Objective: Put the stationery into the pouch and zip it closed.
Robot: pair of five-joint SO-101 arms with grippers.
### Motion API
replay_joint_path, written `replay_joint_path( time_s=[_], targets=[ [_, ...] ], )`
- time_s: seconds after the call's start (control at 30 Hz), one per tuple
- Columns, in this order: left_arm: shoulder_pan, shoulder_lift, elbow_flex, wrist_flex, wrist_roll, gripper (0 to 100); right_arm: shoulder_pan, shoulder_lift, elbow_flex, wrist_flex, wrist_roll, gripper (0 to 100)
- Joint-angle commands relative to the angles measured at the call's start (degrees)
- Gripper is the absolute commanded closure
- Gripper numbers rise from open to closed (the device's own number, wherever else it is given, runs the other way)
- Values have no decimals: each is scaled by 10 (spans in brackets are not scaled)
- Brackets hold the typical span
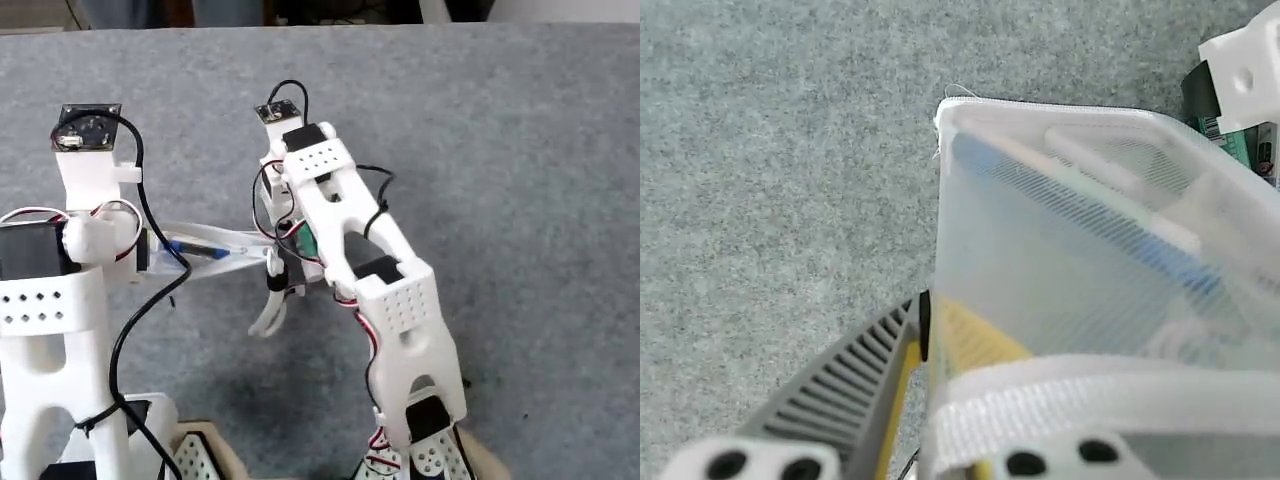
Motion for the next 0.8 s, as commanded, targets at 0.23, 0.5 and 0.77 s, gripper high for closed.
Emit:
replay_joint_path(
  time_s=[0.23,0.5,0.77],
  targets=[
    [-16,3,2,4,6,972,3,-1,-18,-5,-1,986],
    [-16,3,2,4,6,972,4,-7,-24,-3,0,985],
    [-16,3,2,4,6,972,29,-37,-66,18,48,986]
  ],
)
